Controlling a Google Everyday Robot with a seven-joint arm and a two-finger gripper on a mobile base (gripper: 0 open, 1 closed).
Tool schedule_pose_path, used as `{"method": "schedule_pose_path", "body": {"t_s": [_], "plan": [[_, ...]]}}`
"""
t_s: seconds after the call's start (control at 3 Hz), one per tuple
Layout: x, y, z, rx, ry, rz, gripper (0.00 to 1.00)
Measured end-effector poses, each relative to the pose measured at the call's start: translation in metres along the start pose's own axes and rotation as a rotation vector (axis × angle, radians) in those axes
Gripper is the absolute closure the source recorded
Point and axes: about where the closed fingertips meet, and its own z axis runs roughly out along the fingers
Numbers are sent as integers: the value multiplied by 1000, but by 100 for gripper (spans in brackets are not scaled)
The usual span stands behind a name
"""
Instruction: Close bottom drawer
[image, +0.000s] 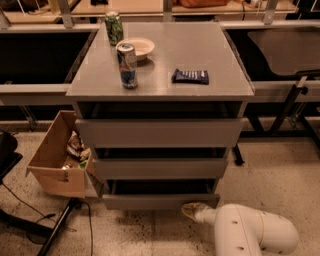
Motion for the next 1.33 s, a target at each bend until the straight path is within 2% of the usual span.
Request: {"method": "schedule_pose_path", "body": {"t_s": [0.33, 0.67, 1.33], "plan": [[0, 0, 0, 0, 0, 0, 100], [0, 0, 0, 0, 0, 0, 85], [0, 0, 0, 0, 0, 0, 39]]}}
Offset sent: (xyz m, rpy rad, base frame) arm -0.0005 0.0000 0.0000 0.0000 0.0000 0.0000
